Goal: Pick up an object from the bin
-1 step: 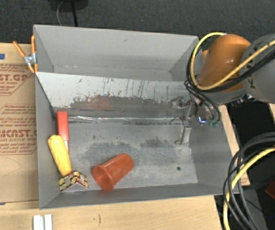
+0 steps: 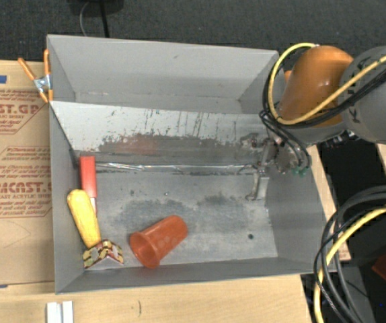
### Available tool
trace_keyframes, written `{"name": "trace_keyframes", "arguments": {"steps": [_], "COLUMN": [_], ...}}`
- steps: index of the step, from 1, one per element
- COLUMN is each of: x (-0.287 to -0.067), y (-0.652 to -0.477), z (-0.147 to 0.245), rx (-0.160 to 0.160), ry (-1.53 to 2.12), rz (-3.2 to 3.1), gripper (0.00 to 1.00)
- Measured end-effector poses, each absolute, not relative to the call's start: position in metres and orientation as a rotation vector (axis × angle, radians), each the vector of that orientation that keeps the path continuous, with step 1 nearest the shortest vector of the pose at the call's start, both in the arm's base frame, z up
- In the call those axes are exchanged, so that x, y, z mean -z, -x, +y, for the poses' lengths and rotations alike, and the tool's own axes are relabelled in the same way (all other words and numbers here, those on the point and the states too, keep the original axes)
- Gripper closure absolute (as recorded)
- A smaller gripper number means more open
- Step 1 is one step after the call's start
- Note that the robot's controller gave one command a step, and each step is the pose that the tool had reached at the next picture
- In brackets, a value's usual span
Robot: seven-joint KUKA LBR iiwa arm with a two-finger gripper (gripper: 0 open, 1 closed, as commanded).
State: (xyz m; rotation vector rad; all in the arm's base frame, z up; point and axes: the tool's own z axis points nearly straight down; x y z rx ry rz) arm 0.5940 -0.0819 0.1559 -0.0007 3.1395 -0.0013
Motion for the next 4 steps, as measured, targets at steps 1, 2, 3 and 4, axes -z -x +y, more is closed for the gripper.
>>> {"name": "trace_keyframes", "arguments": {"steps": [1, 2, 3, 4], "x": [-0.126, -0.101, -0.077, -0.072], "y": [-0.558, -0.543, -0.542, -0.509], "z": [-0.111, -0.098, -0.073, -0.056], "rx": [0.0, 0.006, -0.009, 0.005], "ry": [0.136, 0.122, -0.038, 0.152], "rz": [3.135, 3.14, 3.137, 3.134], "gripper": [0.0, 0.0, 0.0, 0.0]}}
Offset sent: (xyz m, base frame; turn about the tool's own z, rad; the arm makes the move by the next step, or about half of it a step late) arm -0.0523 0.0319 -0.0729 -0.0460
